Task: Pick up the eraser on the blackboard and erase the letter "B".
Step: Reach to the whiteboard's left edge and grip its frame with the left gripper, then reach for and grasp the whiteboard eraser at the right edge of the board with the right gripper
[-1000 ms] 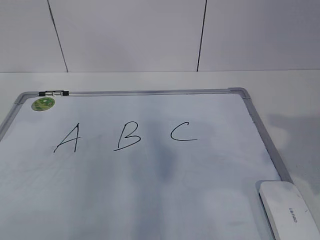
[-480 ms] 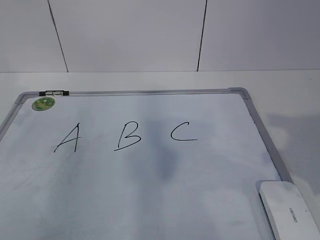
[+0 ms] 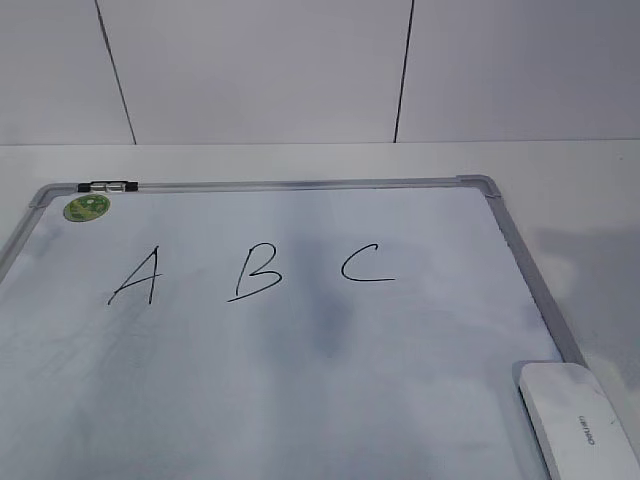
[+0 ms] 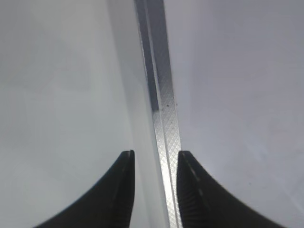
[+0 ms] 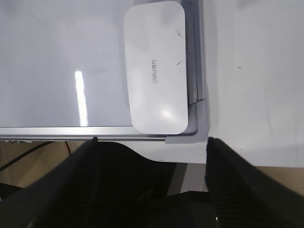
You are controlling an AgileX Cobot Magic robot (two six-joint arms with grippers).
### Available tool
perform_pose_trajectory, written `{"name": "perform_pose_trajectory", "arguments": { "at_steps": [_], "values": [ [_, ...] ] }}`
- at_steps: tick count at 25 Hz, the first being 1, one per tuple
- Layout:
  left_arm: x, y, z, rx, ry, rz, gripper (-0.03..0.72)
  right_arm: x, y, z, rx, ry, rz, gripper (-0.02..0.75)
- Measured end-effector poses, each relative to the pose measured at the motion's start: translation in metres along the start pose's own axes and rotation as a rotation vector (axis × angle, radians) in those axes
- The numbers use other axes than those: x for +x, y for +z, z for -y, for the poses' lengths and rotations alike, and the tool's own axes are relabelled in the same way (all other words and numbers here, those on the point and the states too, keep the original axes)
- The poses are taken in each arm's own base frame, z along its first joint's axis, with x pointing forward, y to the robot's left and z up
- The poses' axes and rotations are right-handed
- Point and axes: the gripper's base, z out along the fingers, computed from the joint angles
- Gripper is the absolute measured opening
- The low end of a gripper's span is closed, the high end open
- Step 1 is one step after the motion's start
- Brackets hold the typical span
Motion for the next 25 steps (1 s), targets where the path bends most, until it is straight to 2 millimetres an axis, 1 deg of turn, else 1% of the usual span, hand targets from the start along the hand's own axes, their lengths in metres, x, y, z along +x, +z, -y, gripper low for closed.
{"name": "perform_pose_trajectory", "arguments": {
  "at_steps": [11, 16, 22, 25],
  "values": [
    [-0.006, 0.026, 0.000, 0.041, 0.009, -0.037, 0.231, 0.000, 0.000, 0.000, 0.000, -0.002, 0.000, 0.525],
    [-0.007, 0.027, -0.002, 0.036, 0.005, -0.024, 0.231, 0.000, 0.000, 0.000, 0.000, -0.002, 0.000, 0.525],
    [-0.005, 0.030, -0.014, 0.039, -0.029, -0.028, 0.231, 0.000, 0.000, 0.000, 0.000, -0.002, 0.000, 0.525],
    [-0.005, 0.030, -0.013, 0.056, -0.032, -0.020, 0.231, 0.000, 0.000, 0.000, 0.000, -0.002, 0.000, 0.525]
  ]
}}
